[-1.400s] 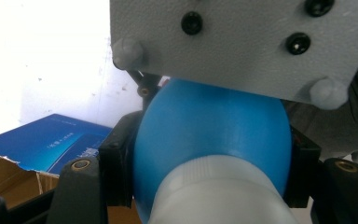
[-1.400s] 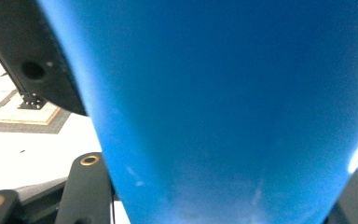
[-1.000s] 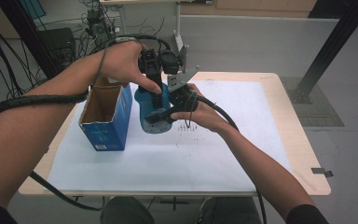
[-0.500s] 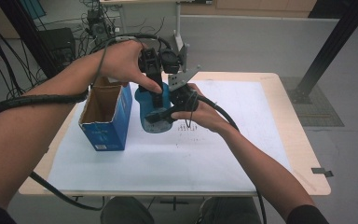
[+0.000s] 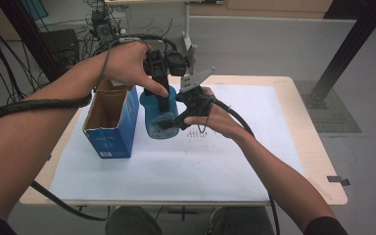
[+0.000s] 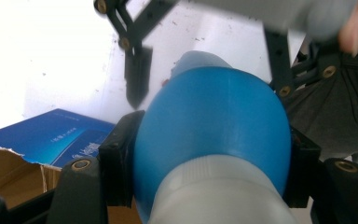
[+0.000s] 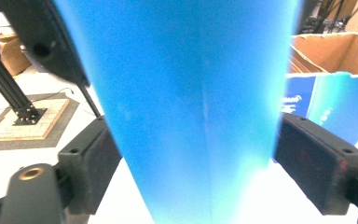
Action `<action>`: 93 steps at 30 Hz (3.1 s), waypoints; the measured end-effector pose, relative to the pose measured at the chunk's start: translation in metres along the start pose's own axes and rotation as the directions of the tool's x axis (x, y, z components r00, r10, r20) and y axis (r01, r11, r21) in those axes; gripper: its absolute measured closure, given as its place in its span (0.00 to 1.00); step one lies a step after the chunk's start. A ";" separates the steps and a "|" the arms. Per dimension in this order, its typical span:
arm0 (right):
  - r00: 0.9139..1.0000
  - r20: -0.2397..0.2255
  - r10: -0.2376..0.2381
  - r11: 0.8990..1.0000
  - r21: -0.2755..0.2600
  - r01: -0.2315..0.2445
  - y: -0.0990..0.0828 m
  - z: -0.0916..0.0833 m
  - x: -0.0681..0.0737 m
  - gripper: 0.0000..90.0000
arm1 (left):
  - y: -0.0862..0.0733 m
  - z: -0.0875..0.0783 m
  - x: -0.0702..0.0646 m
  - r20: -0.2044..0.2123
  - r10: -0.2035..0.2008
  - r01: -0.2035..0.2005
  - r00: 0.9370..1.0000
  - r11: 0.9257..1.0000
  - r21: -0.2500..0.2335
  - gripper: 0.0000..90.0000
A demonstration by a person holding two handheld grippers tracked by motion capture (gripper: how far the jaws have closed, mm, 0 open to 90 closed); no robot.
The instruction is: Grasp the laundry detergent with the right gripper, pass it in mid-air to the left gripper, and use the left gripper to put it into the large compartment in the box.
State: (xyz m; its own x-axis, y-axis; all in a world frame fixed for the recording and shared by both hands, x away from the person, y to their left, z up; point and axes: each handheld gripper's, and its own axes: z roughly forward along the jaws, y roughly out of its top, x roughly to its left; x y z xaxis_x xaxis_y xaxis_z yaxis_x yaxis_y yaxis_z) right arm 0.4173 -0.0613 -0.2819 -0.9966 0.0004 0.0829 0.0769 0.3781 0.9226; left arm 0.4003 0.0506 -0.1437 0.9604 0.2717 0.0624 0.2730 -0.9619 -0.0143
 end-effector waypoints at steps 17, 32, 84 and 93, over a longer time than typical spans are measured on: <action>0.991 0.115 0.061 0.986 0.148 -0.078 -0.008 -0.058 0.001 0.11 | -0.001 -0.010 0.011 0.036 -0.108 0.107 0.994 0.994 0.025 0.41; 0.965 0.219 0.141 0.939 0.280 -0.201 -0.018 -0.104 0.000 0.10 | -0.018 -0.041 0.037 0.028 -0.323 0.322 0.946 0.946 0.034 0.41; 0.936 0.332 0.120 0.868 0.422 -0.261 -0.015 -0.153 0.007 0.10 | -0.168 -0.126 0.110 -0.026 -0.983 0.983 0.183 0.183 -0.029 0.41; 0.940 0.322 0.114 0.863 0.436 -0.255 -0.013 -0.152 0.009 0.11 | -0.164 -0.127 0.109 -0.022 -0.981 0.981 0.192 0.192 -0.031 0.41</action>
State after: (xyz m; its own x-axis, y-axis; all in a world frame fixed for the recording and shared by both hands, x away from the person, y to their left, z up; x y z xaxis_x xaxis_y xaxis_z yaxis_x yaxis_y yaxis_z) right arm 0.4117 -0.2070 -0.2356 -0.9377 0.3420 0.0620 0.3066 0.7299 0.6109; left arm 0.4526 0.2339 -0.0074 -0.0850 0.9952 0.0476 0.9927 0.0805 0.0895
